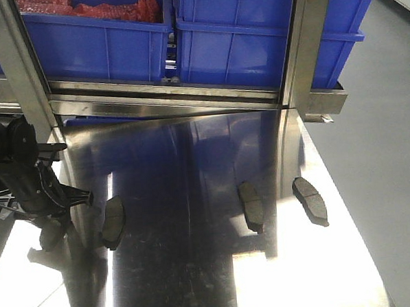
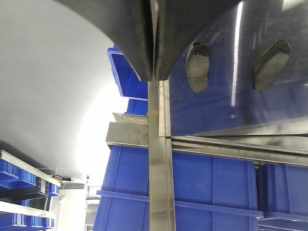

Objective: Move and align brake pads A on conveyor

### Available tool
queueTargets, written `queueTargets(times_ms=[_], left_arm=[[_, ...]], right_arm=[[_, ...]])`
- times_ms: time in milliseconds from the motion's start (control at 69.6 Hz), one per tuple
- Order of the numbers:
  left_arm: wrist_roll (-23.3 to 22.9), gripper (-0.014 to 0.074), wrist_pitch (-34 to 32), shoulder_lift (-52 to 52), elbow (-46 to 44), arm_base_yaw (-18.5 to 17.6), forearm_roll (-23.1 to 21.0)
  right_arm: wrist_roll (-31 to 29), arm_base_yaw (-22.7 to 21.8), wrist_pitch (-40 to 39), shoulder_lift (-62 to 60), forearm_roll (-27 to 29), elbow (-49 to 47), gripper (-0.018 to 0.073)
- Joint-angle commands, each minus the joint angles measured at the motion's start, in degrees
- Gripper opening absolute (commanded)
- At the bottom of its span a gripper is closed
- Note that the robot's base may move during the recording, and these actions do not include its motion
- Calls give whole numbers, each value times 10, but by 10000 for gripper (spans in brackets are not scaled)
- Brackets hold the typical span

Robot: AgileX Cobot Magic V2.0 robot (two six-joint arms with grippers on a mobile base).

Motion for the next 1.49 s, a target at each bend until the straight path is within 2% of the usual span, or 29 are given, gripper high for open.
queueTargets(times_ms=[0,316,517,862,1049,1221,1379,1479], left_arm=[[11,-9,6,-21,-9,-2,-4],[13,-8,-34,-108,-9,-2,-4],[13,-8,-30,-181,-4,-2,-6],[23,-8,-58,-342,127,-2,-4],[25,-8,-77,-450,206,-2,-21],[25,-8,-68,-545,267,-2,-22],[25,-8,-61,-623,309,-2,-48],[25,-8,-53,-661,330,-2,-49]], right_arm=[[-3,-3,-44,-4,-4,5,-9],[-3,-3,-44,-4,-4,5,-9],[-3,-3,-44,-4,-4,5,-9],[-3,-3,-44,-4,-4,5,-9],[-3,-3,-44,-4,-4,5,-9],[-3,-3,-44,-4,-4,5,-9],[-3,-3,-44,-4,-4,5,-9],[-3,-3,-44,-4,-4,5,-9]])
